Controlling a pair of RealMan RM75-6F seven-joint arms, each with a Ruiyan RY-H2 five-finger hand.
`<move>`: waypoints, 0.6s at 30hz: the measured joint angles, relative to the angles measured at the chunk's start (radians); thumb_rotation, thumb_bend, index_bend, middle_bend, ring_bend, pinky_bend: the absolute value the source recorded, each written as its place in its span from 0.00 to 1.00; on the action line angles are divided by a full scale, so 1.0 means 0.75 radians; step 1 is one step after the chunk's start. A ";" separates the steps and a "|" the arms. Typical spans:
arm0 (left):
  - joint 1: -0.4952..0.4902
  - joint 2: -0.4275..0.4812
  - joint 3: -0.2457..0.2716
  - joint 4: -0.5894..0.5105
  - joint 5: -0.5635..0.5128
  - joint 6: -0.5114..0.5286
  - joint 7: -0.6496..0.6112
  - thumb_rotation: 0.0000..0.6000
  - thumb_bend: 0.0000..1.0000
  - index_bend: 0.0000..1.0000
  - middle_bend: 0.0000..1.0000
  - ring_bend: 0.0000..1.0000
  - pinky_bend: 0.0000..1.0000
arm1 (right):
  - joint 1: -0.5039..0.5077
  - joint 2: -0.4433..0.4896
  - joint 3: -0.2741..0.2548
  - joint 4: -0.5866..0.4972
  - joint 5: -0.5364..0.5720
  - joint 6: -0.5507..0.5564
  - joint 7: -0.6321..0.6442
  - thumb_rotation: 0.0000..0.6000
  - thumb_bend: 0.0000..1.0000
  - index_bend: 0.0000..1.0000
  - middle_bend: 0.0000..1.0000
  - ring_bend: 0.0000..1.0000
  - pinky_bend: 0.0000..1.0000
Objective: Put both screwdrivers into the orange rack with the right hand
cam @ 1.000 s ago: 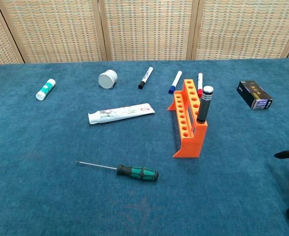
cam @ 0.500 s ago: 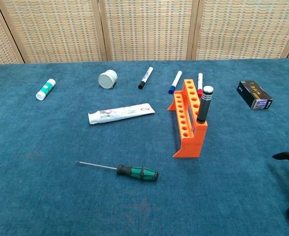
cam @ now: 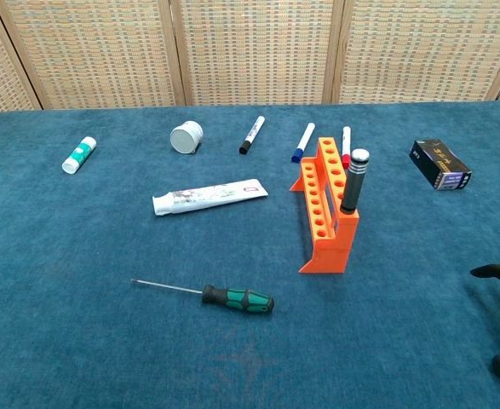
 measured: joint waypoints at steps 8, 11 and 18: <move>-0.002 0.001 -0.002 0.000 -0.003 -0.003 -0.003 1.00 0.00 0.00 0.00 0.00 0.00 | -0.001 0.001 0.006 -0.009 -0.039 0.026 0.078 1.00 0.33 0.63 0.00 0.00 0.06; -0.002 0.002 -0.001 0.000 -0.003 -0.005 -0.005 1.00 0.00 0.00 0.00 0.00 0.00 | 0.000 0.011 0.009 -0.028 -0.057 0.040 0.135 1.00 0.33 0.63 0.00 0.00 0.06; -0.003 0.008 0.003 -0.001 0.004 -0.010 -0.018 1.00 0.00 0.00 0.00 0.00 0.00 | 0.012 0.064 0.041 -0.101 -0.091 0.085 0.270 1.00 0.33 0.64 0.01 0.00 0.07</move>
